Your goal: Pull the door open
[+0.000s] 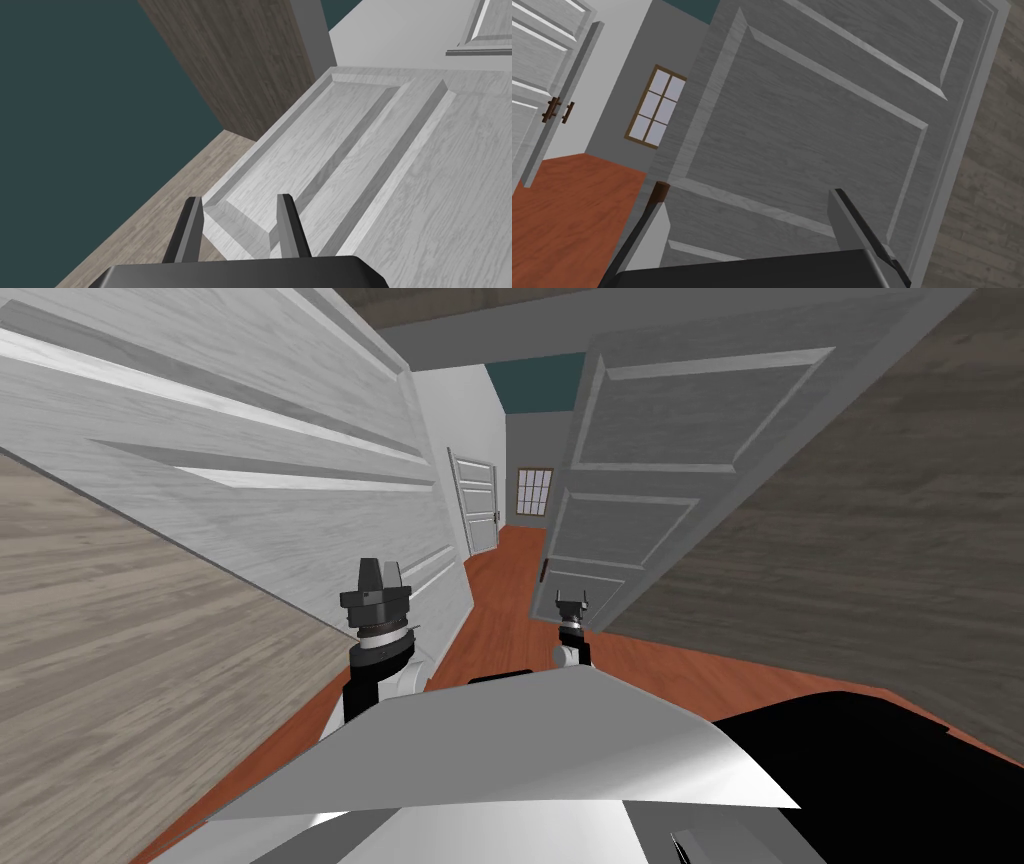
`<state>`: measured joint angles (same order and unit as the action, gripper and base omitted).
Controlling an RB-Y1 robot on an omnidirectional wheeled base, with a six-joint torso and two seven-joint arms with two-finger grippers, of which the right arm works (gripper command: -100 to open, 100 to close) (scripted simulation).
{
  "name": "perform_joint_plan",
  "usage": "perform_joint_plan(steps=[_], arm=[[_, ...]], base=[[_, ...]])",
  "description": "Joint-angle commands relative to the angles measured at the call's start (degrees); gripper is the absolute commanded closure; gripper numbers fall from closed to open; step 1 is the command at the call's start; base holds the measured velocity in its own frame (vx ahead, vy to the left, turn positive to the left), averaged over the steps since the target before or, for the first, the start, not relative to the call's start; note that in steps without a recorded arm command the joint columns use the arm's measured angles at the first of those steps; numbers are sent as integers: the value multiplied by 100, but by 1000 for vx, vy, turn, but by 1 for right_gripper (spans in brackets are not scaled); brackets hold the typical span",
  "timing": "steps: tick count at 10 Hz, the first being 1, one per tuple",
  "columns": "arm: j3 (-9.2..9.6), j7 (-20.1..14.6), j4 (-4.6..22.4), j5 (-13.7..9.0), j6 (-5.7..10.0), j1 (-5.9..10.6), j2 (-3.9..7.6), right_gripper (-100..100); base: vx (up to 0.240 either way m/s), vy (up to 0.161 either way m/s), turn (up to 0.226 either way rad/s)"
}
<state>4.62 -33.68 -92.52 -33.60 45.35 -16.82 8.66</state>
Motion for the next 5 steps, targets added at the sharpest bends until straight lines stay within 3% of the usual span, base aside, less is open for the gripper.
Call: perform_joint_plan(steps=[1, 5], arm=[[40, -168, 256, -156, 54, 78, 26, -100], [143, -543, 801, -527, 168, 214, 81, -100]], base=[[96, -26, 85], [95, -40, 93]])
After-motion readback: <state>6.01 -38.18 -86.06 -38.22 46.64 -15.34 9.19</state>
